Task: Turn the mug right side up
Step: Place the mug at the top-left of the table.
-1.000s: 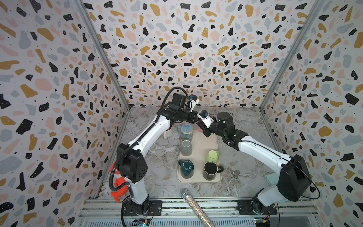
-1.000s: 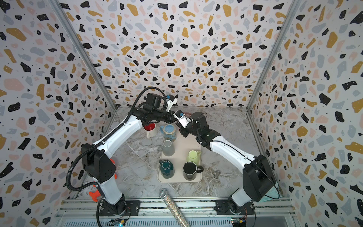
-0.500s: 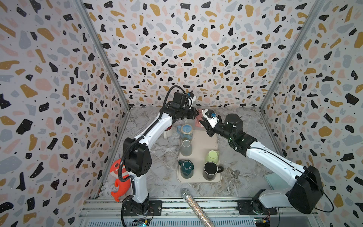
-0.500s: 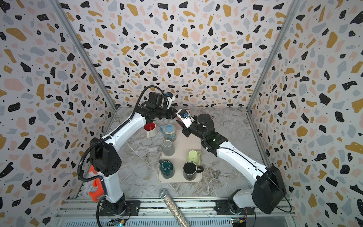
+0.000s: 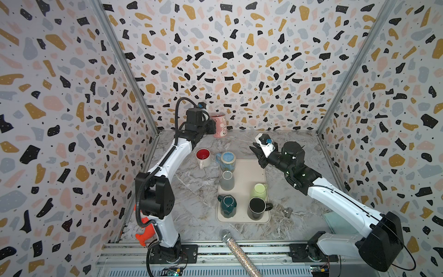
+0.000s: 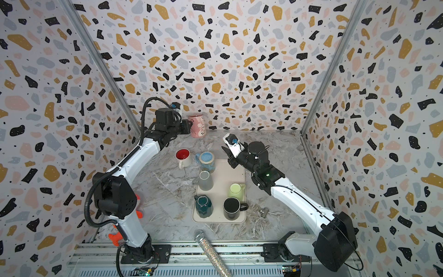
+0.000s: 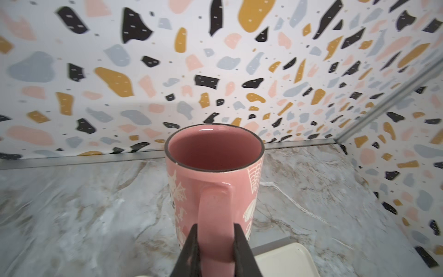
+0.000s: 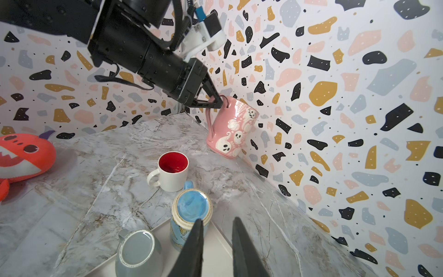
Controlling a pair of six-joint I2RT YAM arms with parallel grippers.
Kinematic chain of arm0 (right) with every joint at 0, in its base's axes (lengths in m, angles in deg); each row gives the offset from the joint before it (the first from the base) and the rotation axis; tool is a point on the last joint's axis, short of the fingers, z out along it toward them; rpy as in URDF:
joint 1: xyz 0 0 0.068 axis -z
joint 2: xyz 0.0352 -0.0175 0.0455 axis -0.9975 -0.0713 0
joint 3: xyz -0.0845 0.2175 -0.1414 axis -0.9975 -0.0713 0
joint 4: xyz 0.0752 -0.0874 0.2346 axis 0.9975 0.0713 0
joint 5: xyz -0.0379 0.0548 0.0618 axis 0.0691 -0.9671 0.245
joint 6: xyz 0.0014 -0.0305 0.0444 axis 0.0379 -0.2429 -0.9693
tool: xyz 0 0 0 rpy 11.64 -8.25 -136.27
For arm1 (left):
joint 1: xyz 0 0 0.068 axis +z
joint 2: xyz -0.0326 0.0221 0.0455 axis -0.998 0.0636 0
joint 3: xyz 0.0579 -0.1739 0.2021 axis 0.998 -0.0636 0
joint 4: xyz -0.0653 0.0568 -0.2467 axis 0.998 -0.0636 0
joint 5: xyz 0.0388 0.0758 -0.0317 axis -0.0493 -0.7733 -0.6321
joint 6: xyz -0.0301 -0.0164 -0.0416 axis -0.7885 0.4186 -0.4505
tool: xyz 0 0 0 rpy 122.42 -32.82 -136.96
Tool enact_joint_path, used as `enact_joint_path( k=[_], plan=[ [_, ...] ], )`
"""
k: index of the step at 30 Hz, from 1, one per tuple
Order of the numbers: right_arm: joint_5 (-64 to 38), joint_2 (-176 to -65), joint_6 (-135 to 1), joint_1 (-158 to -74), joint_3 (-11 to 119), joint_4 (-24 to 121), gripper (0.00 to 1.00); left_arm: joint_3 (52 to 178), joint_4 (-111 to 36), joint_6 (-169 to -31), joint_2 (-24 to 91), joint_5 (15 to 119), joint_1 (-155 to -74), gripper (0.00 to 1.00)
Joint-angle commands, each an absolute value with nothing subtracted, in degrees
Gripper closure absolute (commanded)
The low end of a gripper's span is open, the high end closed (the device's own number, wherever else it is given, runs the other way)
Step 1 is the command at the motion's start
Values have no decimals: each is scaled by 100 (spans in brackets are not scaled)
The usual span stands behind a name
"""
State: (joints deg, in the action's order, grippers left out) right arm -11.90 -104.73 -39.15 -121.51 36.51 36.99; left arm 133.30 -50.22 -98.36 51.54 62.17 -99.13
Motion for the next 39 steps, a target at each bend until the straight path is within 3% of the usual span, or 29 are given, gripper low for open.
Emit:
enact_joint_path(
  k=[1, 20, 39],
  plan=[
    [-1136, -10296, -4021, -12114, 3575, 3609, 77, 12840, -3278, -9767, 4668, 5536, -9656, 100],
    [-1091, -10129, -4111, -11954, 3346, 3673, 78, 10598, -485, -9119, 4635, 3356, -9274, 100],
    [-1028, -10112, -4228, -11936, 3205, 3635, 78, 10429, 826, -9617, 5738, 3057, -9216, 100]
  ],
)
